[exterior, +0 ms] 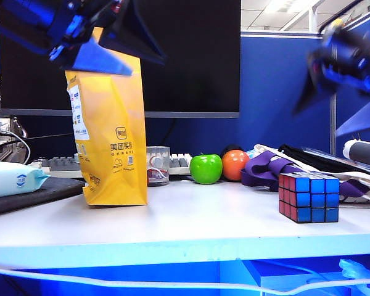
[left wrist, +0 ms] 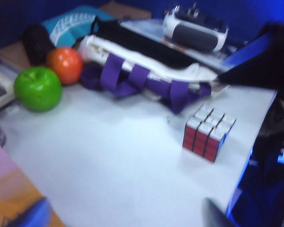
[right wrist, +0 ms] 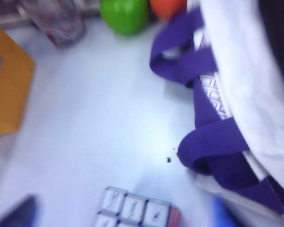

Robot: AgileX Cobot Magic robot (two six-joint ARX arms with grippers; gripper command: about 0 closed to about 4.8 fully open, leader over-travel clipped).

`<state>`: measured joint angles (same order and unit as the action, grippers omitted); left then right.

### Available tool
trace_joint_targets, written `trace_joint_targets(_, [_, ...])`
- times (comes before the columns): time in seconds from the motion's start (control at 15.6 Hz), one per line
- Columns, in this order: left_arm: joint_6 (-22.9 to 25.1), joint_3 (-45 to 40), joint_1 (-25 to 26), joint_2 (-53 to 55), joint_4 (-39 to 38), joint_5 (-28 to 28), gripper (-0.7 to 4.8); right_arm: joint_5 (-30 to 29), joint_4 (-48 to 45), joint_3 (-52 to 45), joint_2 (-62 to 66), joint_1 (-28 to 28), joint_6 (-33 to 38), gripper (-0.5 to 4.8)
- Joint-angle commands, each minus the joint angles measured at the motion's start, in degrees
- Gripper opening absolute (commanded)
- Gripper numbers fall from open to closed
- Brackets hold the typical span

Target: Pick up the Rubik's Cube and throw it into the yellow paper bag.

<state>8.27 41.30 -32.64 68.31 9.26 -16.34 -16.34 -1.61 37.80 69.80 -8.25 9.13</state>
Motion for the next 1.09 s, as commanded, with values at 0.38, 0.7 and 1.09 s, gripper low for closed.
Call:
trace_joint_targets(0.38, [-1.8, 0.3, -0.1, 2.2, 0.7, -3.3, 4.79, -0.2, 0.1, 5.4, 17.2, -5.1, -0.7, 4.79])
trace_joint_targets(0.7, [-1.8, 0.3, -0.1, 2.7, 0.7, -3.4, 4.79, 2.8, 5.2, 6.8, 19.5, -6.1, -6.3, 4.79])
trace_joint_targets(1.09, [-1.9, 0.3, -0.1, 2.7, 0.7, -3.4, 4.79, 4.2, 10.4, 6.8, 19.5, -6.1, -8.3, 4.79])
